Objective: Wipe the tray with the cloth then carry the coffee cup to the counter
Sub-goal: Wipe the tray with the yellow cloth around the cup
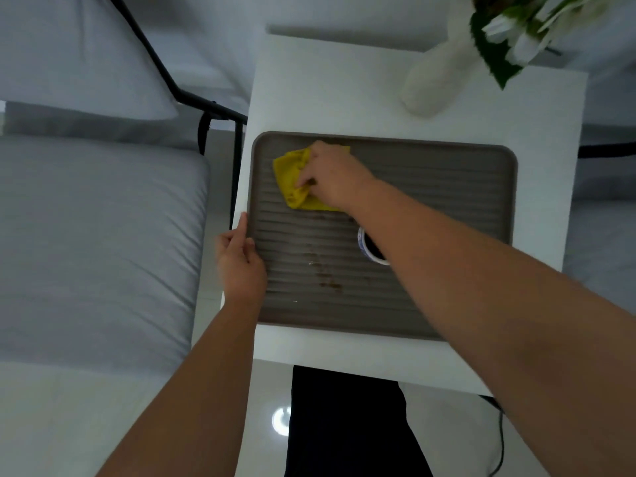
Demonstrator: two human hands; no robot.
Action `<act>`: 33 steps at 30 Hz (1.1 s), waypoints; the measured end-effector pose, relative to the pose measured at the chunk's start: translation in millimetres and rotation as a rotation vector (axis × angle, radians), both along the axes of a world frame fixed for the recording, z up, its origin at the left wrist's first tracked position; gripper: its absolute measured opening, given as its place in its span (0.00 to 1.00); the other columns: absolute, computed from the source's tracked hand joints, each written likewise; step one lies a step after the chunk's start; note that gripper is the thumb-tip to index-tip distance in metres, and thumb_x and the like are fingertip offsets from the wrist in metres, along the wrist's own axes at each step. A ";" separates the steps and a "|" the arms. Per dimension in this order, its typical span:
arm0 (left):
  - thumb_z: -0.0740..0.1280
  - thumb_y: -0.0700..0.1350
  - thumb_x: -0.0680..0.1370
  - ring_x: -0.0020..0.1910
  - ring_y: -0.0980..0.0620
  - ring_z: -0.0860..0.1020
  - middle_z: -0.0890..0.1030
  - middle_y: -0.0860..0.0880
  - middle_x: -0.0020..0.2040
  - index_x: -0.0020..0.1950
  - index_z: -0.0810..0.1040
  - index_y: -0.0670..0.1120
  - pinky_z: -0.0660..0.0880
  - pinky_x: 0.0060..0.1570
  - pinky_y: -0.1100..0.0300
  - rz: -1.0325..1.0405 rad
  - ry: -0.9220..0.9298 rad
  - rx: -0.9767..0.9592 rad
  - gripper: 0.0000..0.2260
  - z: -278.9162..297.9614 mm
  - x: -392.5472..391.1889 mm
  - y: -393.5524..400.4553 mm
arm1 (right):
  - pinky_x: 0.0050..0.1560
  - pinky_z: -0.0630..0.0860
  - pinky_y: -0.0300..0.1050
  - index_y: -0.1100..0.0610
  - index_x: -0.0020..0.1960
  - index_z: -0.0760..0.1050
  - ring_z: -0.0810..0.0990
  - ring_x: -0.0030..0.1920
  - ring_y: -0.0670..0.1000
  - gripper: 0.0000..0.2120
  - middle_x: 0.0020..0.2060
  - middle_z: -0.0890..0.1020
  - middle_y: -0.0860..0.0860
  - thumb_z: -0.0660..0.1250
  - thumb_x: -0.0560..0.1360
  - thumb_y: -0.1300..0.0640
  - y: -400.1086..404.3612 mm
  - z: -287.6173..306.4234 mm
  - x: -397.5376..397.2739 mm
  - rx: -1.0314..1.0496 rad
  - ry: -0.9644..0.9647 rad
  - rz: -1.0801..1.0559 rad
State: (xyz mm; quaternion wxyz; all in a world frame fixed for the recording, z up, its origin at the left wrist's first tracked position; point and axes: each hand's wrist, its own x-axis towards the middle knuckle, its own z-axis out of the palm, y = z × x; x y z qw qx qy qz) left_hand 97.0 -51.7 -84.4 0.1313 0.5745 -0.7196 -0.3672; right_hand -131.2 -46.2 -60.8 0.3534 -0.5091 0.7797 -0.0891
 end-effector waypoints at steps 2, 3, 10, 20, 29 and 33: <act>0.58 0.36 0.81 0.50 0.51 0.72 0.69 0.47 0.53 0.73 0.69 0.45 0.64 0.55 0.72 -0.013 0.009 0.001 0.20 -0.4 1.5 -1.0 | 0.55 0.74 0.48 0.52 0.56 0.79 0.76 0.58 0.57 0.14 0.49 0.73 0.50 0.61 0.73 0.57 -22.8 -2.1 24.3 0.013 -0.001 0.035; 0.58 0.37 0.81 0.50 0.51 0.72 0.69 0.47 0.53 0.73 0.68 0.45 0.65 0.55 0.72 -0.016 0.017 0.005 0.20 -0.3 2.3 -1.6 | 0.55 0.74 0.48 0.52 0.56 0.79 0.76 0.58 0.57 0.14 0.49 0.71 0.49 0.60 0.74 0.59 -27.7 -3.0 29.0 0.004 0.010 0.051; 0.58 0.37 0.81 0.49 0.53 0.72 0.69 0.48 0.53 0.73 0.68 0.47 0.68 0.58 0.70 -0.002 0.047 0.039 0.20 -0.6 4.3 -2.7 | 0.57 0.69 0.48 0.56 0.55 0.83 0.76 0.56 0.63 0.11 0.58 0.75 0.64 0.67 0.74 0.61 41.3 14.0 -34.6 -0.044 0.116 0.181; 0.57 0.39 0.82 0.47 0.53 0.72 0.68 0.51 0.54 0.73 0.68 0.49 0.66 0.53 0.77 0.028 0.070 0.109 0.19 -3.3 4.8 -3.3 | 0.57 0.70 0.52 0.57 0.50 0.85 0.76 0.54 0.64 0.12 0.51 0.77 0.64 0.71 0.70 0.67 176.3 24.9 -116.0 0.123 0.221 -0.119; 0.57 0.39 0.82 0.48 0.54 0.72 0.70 0.48 0.55 0.73 0.67 0.50 0.61 0.46 0.85 0.018 0.058 0.146 0.20 -1.4 4.7 -5.6 | 0.61 0.69 0.50 0.54 0.56 0.83 0.73 0.59 0.61 0.12 0.58 0.75 0.61 0.70 0.73 0.58 57.3 27.7 -42.9 0.018 0.085 0.087; 0.57 0.39 0.82 0.49 0.54 0.72 0.70 0.48 0.54 0.73 0.67 0.50 0.62 0.47 0.84 0.016 0.071 0.151 0.20 -4.9 7.1 -7.3 | 0.60 0.70 0.47 0.50 0.58 0.81 0.73 0.59 0.61 0.13 0.60 0.72 0.60 0.68 0.74 0.54 -6.2 19.1 7.3 0.011 0.055 0.103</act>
